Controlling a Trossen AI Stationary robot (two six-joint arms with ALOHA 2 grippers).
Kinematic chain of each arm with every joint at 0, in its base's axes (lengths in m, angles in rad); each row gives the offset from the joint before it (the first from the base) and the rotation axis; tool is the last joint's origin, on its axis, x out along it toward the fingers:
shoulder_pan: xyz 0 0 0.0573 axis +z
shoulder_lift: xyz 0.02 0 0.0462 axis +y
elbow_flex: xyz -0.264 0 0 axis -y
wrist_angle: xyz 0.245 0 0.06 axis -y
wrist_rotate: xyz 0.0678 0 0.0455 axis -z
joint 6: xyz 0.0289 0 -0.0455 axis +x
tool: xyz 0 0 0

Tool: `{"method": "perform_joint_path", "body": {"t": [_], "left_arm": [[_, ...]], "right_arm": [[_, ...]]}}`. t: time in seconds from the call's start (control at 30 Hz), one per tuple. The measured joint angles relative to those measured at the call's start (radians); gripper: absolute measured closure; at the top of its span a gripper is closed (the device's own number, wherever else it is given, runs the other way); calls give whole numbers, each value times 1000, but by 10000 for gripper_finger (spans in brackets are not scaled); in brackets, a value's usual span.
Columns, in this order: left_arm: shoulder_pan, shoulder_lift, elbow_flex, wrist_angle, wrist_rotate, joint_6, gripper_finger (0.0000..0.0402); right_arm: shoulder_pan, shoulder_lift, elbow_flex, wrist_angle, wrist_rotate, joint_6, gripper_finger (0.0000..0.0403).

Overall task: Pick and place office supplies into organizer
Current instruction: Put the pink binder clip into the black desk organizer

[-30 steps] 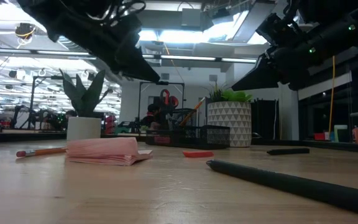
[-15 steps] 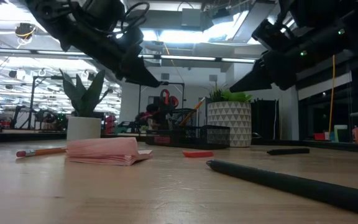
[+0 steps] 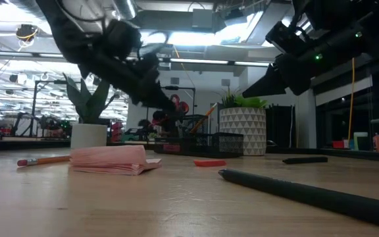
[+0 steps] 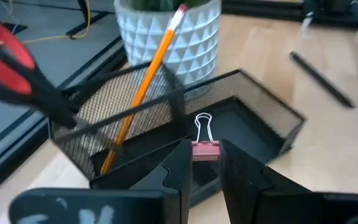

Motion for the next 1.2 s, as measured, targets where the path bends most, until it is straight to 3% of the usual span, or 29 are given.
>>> {"method": "perform_joint_path", "body": {"t": [0.53, 1.2], "left_arm": [[76, 163, 13, 86, -2, -62, 338], [91, 172, 47, -10, 0, -45, 338]], "right_arm": [[0, 0, 0, -1, 0, 26, 393], [0, 0, 0, -2, 0, 49, 393]]}}
